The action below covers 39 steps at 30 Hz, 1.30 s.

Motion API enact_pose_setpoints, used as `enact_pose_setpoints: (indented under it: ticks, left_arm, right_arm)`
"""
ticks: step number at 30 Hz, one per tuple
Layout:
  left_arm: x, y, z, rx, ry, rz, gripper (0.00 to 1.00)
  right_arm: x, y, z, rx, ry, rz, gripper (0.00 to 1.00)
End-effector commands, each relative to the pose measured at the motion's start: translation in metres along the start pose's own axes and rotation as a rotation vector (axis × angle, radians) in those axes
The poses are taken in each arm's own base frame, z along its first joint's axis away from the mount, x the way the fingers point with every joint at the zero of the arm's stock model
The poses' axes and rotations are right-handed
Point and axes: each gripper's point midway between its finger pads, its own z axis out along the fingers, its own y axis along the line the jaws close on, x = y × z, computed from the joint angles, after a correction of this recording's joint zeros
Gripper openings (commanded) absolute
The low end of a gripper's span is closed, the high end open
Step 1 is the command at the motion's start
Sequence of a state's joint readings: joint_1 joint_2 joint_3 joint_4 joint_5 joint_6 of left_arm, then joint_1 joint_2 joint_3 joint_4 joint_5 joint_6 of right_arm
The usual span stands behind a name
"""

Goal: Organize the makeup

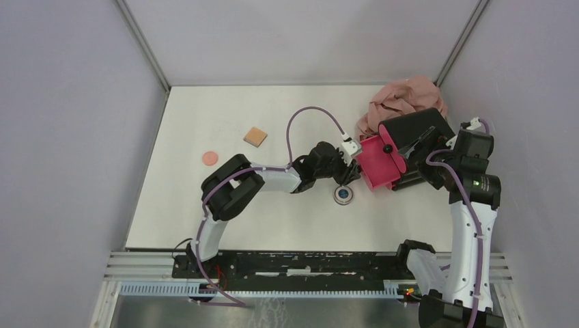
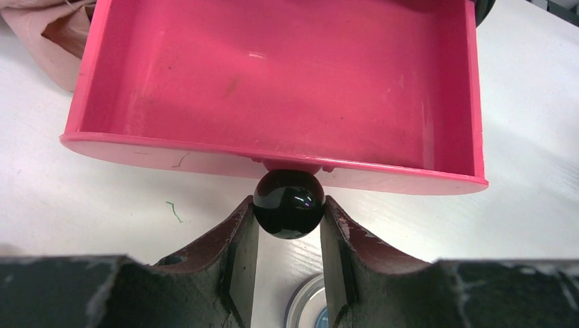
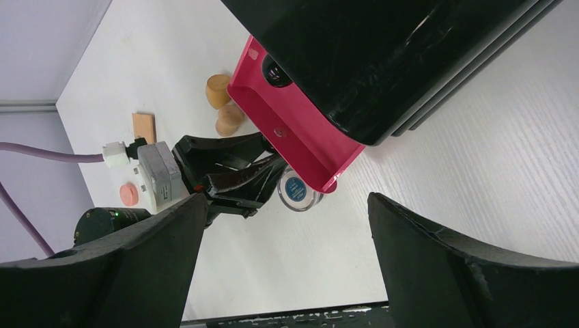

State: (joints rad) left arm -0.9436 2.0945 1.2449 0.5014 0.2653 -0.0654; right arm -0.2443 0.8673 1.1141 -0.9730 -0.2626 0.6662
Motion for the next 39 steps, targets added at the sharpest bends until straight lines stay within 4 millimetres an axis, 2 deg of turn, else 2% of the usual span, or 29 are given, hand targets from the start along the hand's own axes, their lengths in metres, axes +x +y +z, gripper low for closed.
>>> enact_pose_setpoints:
  ticks: [1,5,7,9,12,16,18,22,28,30,31,32,34,36,39]
  left_arm:
    - [-0.009,0.0,-0.014,-0.009,0.01,0.018,0.04]
    - [0.001,0.001,-0.013,-0.005,0.055,0.0,0.24]
    - [0.003,0.001,-0.013,-0.008,0.075,-0.007,0.41]
    - [0.003,0.002,-0.015,-0.016,0.082,-0.011,0.53]
    - [0.0,0.005,-0.019,-0.036,0.083,-0.001,0.63]
    - [-0.007,0.005,-0.025,-0.044,0.07,0.015,0.7]
    - [-0.01,0.004,-0.029,-0.048,0.071,0.015,0.82]
    - [-0.013,0.005,-0.045,-0.08,0.091,0.027,0.88]
    - [-0.032,0.022,-0.091,-0.231,0.077,0.087,0.89]
    - [-0.03,0.039,-0.107,-0.331,0.089,0.084,0.9]
    - [-0.03,0.054,-0.115,-0.426,0.092,0.065,0.92]
    - [-0.03,0.068,-0.124,-0.518,0.1,0.042,0.98]
    - [-0.022,0.093,-0.139,-0.661,0.147,-0.032,0.99]
    - [-0.019,0.11,-0.14,-0.707,0.2,-0.123,0.99]
    - [-0.015,0.124,-0.134,-0.726,0.233,-0.218,0.99]
  right_arm:
    - [-0.006,0.005,-0.003,-0.027,-0.039,-0.008,0.94]
    - [-0.005,0.005,-0.005,-0.031,-0.042,-0.008,0.94]
    - [-0.005,0.005,-0.004,-0.034,-0.042,-0.003,0.94]
    - [-0.004,0.006,-0.004,-0.042,-0.043,0.001,0.94]
    - [-0.002,0.005,-0.004,-0.042,-0.041,0.006,0.94]
    - [-0.001,0.005,-0.005,-0.044,-0.043,0.005,0.94]
    - [-0.002,0.006,-0.005,-0.049,-0.046,0.006,0.94]
    - [-0.001,0.008,-0.003,-0.061,-0.042,0.009,0.94]
    - [0.002,0.007,0.002,-0.065,-0.027,0.016,0.94]
    - [0.002,0.007,0.003,-0.068,-0.024,0.013,0.94]
    - [0.002,0.007,0.003,-0.067,-0.025,0.01,0.94]
    - [0.002,0.007,0.003,-0.067,-0.027,0.007,0.94]
    - [0.003,0.006,0.004,-0.062,-0.025,0.006,0.94]
    - [0.004,0.005,0.006,-0.063,-0.021,0.009,0.94]
    - [0.006,0.005,0.007,-0.065,-0.015,0.011,0.94]
